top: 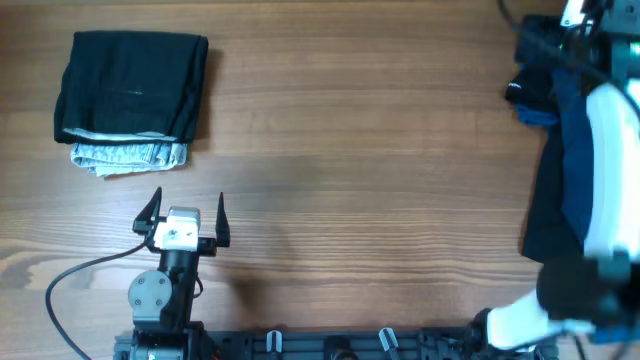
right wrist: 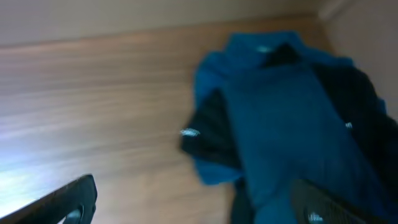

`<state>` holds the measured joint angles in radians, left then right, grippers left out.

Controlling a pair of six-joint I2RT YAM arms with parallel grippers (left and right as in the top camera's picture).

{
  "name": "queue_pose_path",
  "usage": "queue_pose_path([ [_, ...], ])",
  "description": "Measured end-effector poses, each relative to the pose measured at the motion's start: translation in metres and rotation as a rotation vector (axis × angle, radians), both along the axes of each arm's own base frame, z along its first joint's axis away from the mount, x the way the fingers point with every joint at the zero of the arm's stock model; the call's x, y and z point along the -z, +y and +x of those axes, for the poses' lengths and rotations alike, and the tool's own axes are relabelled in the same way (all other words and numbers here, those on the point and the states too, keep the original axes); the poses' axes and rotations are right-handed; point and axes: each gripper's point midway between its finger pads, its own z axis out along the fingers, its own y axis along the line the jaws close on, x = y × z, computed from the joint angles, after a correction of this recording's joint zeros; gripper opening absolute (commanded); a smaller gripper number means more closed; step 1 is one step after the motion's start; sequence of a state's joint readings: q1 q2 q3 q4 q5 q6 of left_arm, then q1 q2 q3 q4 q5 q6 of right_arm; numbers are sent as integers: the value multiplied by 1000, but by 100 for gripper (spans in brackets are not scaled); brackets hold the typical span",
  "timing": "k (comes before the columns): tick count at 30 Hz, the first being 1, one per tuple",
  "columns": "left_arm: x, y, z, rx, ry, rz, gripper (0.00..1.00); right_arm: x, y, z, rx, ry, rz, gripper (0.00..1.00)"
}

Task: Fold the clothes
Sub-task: 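Reach the right gripper into the blue clothes pile and grasp the shorts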

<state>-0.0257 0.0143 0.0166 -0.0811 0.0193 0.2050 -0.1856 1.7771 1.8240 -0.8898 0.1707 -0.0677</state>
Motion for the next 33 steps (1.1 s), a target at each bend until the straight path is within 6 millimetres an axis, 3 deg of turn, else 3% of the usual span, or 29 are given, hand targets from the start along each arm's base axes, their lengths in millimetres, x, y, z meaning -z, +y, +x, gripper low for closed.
queue_pose_path([
  [2,0,0,0,0,0,0,100,47,-44,27,39,42,-37,100],
  [3,0,0,0,0,0,0,100,72,-57,30,51,88,-40,94],
  [6,0,0,0,0,0,0,100,121,-74,57,72,94,-38,74],
  [7,0,0,0,0,0,0,100,134,-75,65,75,85,-36,72],
  [10,0,0,0,0,0,0,100,172,-87,82,112,82,-65,73],
  [13,0,0,0,0,0,0,100,222,-107,82,180,148,-152,74],
  [18,0,0,0,0,0,0,100,230,-117,86,203,134,-193,73],
  [24,0,0,0,0,0,0,100,226,-127,83,231,136,-241,51],
  [25,0,0,0,0,0,0,100,226,-130,81,232,143,-244,50],
  [26,0,0,0,0,0,0,100,227,-132,80,234,148,-244,51],
  [27,0,0,0,0,0,0,100,227,-137,78,241,149,-244,72],
  [29,0,0,0,0,0,0,100,227,-142,75,251,153,-242,71],
  [31,0,0,0,0,0,0,100,228,-144,73,252,157,-238,45],
  [32,0,0,0,0,0,0,100,230,-142,73,239,161,-223,25],
  [33,0,0,0,0,0,0,100,231,-141,73,234,162,-215,12],
])
